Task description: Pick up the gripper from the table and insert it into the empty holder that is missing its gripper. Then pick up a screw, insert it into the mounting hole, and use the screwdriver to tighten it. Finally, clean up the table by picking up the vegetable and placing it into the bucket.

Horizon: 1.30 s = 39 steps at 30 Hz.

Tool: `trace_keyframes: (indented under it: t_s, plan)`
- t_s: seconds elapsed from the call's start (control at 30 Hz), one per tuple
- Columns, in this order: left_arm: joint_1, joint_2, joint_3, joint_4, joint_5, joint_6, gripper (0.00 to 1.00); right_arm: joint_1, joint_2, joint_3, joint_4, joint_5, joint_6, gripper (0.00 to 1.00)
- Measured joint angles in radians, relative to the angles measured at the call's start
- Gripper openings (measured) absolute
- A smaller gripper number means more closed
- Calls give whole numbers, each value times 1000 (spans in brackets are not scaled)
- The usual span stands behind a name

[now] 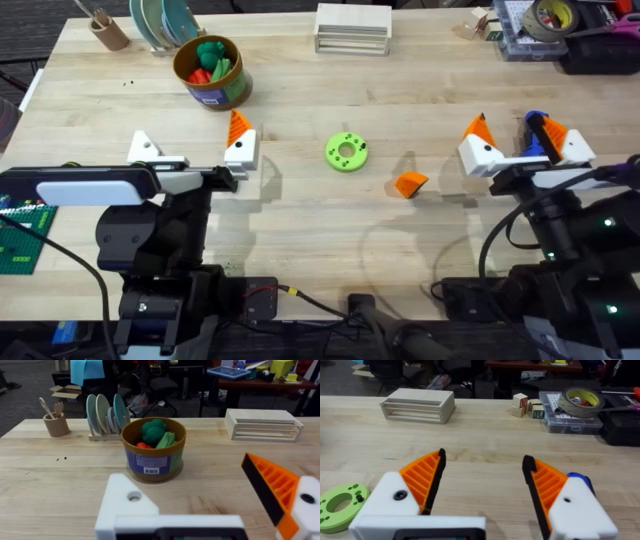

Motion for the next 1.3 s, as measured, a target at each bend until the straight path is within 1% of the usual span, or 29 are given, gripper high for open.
trace_keyframes:
  t_s: [0.47, 0.57, 0.63, 0.7, 0.77, 0.8, 0.87, 0.97, 1.03, 1.17, 1.2, 1.3]
  plan:
    - [0, 0, 0, 1, 1, 0, 992, 0, 0, 0, -5, 0, 0, 991]
    - [0, 0, 0, 3, 40, 0, 992, 0, 0, 0, -4, 0, 0, 993]
    - [0, 0, 10, -34, 78, 0, 992, 0, 0, 5, -16, 0, 0, 992]
    - [0, 0, 50, -125, 104, -3, 992, 0, 0, 29, -70, -1, 0, 992]
    - [0, 2, 121, -232, 112, -8, 992, 0, 0, 71, -167, -5, 0, 992]
    - [0, 10, 182, -309, 112, -9, 992, 0, 0, 100, -246, -5, 0, 992]
    - [0, 36, 294, -428, 100, -12, 992, 0, 6, 142, -345, -8, 0, 992]
    - [0, 104, 452, -582, 79, -13, 992, 0, 37, 228, -449, -24, 12, 992]
    - [0, 179, 558, -699, 66, -13, 995, 0, 66, 299, -488, -31, 31, 992]
    - [0, 360, 719, -888, 55, -16, 993, 0, 154, 454, -553, -42, 68, 991]
    - [0, 421, 764, -942, 52, -16, 993, 0, 186, 498, -581, -43, 73, 991]
    - [0, 577, 856, -1030, 48, -16, 992, 0, 277, 611, -660, -44, 89, 992]
